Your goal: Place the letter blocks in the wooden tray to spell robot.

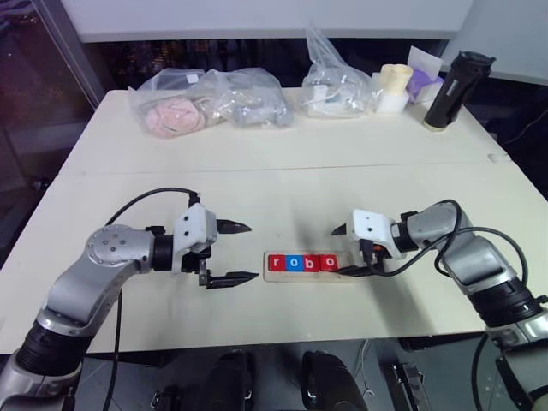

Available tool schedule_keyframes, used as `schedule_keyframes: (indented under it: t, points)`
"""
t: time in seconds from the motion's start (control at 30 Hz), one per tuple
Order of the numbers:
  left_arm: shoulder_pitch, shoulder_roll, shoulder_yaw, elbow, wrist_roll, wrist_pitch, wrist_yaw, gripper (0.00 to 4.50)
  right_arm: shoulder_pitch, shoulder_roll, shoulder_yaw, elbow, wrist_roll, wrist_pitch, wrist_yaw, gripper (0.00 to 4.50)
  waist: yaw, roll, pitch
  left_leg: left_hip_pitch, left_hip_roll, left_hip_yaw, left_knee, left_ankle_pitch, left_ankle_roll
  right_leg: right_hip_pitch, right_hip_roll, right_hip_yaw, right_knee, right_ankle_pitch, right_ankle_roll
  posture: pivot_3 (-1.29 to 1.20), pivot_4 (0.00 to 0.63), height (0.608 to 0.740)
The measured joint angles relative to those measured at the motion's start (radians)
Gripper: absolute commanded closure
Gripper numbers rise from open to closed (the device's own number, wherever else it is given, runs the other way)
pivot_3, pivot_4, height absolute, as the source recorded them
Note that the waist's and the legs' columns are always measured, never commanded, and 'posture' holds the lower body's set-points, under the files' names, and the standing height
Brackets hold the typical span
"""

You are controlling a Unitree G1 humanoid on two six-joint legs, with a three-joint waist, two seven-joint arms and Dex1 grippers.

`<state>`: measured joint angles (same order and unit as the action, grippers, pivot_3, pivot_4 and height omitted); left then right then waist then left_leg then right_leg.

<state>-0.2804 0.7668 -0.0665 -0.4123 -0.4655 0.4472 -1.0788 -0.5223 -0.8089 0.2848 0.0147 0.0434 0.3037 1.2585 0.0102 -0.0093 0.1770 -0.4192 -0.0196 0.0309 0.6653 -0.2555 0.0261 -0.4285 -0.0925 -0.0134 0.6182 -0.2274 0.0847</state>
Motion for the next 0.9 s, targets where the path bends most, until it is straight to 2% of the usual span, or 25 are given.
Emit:
schedule_keyframes:
  t: [0.43, 0.9]
  points:
    - [-0.008, -0.005, -0.003, 0.0, 0.0, 0.003, 0.002, 0.0, -0.004, -0.041, -0.02, 0.019, -0.003, -0.012, 0.02, 0.02, -0.001, 0.0, 0.0, 0.0, 0.0, 0.0, 0.0, 0.0, 0.0, 0.0, 0.0, 0.0, 0.0, 0.0, 0.0, 0.0, 0.15, 0.74]
    - [-0.02, -0.003, -0.02, -0.003, -0.001, 0.012, 0.006, 0.0, -0.052, 0.029, -0.015, 0.119, -0.042, -0.079, -0.023, 0.02, -0.002, 0.0, 0.0, 0.0, 0.0, 0.0, 0.0, 0.0, 0.0, 0.0, 0.0, 0.0, 0.0, 0.0, 0.0, 0.0, 0.15, 0.74]
